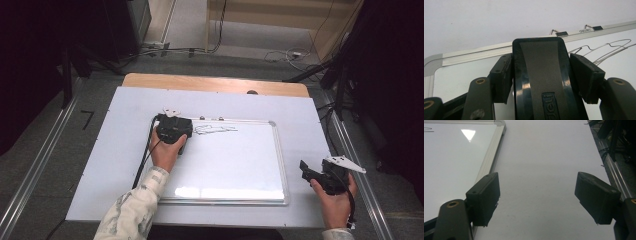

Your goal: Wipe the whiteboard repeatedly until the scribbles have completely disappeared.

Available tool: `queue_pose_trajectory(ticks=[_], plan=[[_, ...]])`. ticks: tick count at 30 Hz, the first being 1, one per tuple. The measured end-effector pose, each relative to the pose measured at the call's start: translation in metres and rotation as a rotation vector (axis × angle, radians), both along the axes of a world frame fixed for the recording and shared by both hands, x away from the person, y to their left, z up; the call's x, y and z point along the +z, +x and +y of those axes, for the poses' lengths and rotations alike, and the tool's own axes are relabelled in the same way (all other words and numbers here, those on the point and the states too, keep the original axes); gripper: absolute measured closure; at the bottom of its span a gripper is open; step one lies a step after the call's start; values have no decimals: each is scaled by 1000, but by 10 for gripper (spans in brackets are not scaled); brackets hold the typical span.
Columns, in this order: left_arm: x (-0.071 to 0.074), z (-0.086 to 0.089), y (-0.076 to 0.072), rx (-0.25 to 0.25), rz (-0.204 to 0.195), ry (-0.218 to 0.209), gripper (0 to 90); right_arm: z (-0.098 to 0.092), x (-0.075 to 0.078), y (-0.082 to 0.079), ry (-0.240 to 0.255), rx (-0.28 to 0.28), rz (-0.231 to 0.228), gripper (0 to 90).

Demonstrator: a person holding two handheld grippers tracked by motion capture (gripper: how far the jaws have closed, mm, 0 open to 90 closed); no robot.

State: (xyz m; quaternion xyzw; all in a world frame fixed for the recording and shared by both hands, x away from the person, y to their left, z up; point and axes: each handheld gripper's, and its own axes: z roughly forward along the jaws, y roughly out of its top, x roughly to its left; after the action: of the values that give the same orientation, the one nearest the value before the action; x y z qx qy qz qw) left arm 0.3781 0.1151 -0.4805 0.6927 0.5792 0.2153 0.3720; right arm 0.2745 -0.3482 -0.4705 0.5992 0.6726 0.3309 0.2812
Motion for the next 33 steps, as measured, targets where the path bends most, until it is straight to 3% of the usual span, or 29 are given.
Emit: queue_pose_trajectory(ticks=[25,33], plan=[[-7,-9,12,4,9,33,387,-3,1,-1,9,-3,-6,188],[-10,-12,12,-6,6,62,387,-3,1,-1,9,-4,-8,188]])
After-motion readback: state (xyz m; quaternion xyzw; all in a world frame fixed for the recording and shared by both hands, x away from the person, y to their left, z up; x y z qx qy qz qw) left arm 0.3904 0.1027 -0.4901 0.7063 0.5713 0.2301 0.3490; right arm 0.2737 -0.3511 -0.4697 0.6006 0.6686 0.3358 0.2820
